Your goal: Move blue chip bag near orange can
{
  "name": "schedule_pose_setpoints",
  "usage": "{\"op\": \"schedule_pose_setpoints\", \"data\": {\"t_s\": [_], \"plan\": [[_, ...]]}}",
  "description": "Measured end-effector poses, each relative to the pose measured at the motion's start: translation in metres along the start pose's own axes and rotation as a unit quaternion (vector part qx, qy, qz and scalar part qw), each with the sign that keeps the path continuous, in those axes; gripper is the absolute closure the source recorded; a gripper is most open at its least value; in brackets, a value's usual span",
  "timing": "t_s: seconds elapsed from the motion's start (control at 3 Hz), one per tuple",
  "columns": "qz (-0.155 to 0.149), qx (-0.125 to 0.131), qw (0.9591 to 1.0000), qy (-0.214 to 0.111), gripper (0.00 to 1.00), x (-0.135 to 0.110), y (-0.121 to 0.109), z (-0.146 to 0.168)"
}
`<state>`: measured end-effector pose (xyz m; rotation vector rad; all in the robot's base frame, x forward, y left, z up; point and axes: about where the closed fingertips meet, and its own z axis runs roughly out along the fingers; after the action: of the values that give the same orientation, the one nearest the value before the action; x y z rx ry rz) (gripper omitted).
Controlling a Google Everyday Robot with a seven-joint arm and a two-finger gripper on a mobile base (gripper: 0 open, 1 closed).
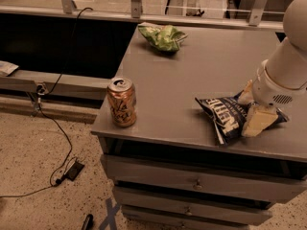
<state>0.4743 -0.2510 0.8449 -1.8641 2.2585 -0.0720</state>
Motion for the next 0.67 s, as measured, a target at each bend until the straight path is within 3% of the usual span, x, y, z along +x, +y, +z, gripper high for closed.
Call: {"op": "schedule_pose_setpoints", "data": {"t_s": [0.33, 0.67], "plan": [[-0.002, -0.002, 1.0000, 0.000, 0.64, 0.004, 0.000, 0.003], [-0.010, 0.015, 0.9998, -0.008, 0.88, -0.001, -0.008, -0.018]]}}
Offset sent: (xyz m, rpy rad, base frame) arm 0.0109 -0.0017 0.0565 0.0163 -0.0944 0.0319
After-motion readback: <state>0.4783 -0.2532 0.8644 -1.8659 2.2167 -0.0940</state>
